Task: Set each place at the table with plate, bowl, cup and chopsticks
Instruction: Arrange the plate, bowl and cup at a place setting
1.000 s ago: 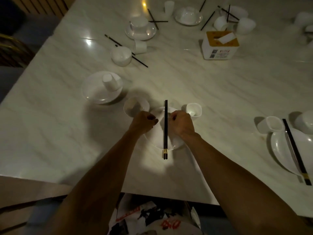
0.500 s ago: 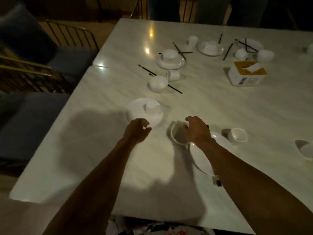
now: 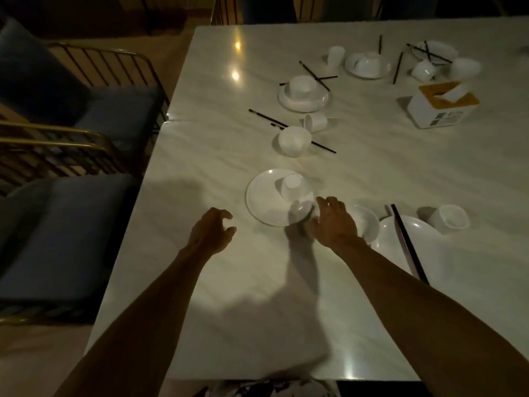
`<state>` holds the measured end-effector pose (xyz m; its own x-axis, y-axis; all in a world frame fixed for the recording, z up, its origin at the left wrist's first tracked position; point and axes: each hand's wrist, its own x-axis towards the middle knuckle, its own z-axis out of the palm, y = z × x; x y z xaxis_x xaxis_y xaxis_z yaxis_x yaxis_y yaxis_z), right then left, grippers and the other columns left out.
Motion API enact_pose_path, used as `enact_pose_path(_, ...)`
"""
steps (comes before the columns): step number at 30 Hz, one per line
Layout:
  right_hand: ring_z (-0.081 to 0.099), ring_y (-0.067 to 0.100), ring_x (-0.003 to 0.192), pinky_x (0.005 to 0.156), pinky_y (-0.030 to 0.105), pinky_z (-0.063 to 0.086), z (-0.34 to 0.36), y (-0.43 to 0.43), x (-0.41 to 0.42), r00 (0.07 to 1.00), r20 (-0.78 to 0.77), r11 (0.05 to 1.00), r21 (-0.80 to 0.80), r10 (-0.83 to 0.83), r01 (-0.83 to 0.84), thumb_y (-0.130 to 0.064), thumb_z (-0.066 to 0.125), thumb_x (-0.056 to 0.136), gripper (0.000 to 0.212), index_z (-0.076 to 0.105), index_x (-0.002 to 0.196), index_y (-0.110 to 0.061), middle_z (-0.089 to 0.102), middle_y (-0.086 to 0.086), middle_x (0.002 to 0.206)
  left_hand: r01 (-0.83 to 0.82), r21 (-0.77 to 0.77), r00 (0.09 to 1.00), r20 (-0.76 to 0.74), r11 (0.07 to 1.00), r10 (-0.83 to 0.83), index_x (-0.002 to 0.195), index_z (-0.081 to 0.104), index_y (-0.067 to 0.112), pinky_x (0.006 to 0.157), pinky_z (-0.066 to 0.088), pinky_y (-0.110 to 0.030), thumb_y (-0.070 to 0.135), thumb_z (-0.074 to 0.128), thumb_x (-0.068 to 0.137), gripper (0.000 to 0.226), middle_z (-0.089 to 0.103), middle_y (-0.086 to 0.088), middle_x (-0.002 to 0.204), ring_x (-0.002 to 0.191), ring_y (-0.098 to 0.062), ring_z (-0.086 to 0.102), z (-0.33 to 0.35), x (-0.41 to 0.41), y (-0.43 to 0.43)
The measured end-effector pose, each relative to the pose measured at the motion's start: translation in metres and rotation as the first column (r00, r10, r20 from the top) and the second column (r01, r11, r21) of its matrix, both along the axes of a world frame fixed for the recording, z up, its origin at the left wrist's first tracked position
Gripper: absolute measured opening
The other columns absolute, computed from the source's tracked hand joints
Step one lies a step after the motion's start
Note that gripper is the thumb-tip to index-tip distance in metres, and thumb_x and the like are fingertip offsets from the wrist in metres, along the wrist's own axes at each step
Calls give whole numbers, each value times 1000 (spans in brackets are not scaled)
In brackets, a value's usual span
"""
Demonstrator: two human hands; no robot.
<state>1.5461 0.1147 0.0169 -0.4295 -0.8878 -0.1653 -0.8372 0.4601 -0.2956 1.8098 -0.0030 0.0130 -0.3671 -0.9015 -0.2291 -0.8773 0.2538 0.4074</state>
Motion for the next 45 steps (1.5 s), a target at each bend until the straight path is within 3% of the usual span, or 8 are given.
enact_pose_path(7, 42, 30, 126, 96, 44, 44, -18, -39, 9, 1000, 30, 999, 38, -6, 5, -35, 55, 91, 63, 30, 144, -11, 40, 14, 140, 1, 30, 999, 54, 1000, -2, 124, 57, 21, 93, 51, -38, 33, 65, 89, 39, 48, 0, 135, 108, -21, 60, -5, 17, -17)
enact_pose_path(13, 49, 33, 116, 89, 44, 47, -31, -56, 23, 993, 115, 1000, 8, -16, 15, -30, 59, 89, 49, 43, 131, -10, 48, 16, 128, -36, 59, 996, 84, 998, 31, 126, 56, 20, 95, 50, -41, 34, 65, 89, 41, 47, -3, 136, 110, -24, 60, -11, 24, -36)
enact_pose_path(22, 48, 34, 116, 86, 44, 48, -37, -76, 53, 994, 61, 995, 52, -87, 84, -29, 58, 89, 46, 45, 128, -8, 49, 16, 125, -16, 45, 998, 57, 999, 14, 123, 59, 20, 95, 49, -38, 34, 67, 87, 40, 50, -2, 133, 106, -24, 62, -23, 56, -87)
enact_pose_path(30, 49, 38, 117, 88, 48, 49, -36, -99, 132, 947, -34, 947, 28, -320, 321, -27, 60, 88, 50, 47, 130, -3, 51, 21, 126, 192, 126, 981, -61, 973, -186, 121, 60, 19, 96, 49, -39, 34, 69, 85, 40, 50, -2, 133, 108, -24, 61, -51, 116, -175)
enact_pose_path(37, 43, 35, 125, 93, 50, 46, -29, -118, 241, 878, 49, 879, 44, -476, 475, -28, 60, 89, 55, 41, 136, -7, 46, 17, 135, 398, 160, 917, -88, 903, -389, 123, 59, 17, 98, 47, -38, 31, 67, 88, 38, 47, -2, 133, 113, -24, 57, -46, 177, -221)
enact_pose_path(45, 36, 32, 133, 101, 46, 42, -24, -114, 274, 795, 85, 799, 97, -601, 594, -29, 56, 92, 64, 28, 147, -11, 36, 15, 147, 557, 142, 828, -15, 819, -560, 124, 58, 20, 96, 47, -37, 34, 65, 89, 38, 46, -1, 136, 114, -23, 58, -31, 151, -247)
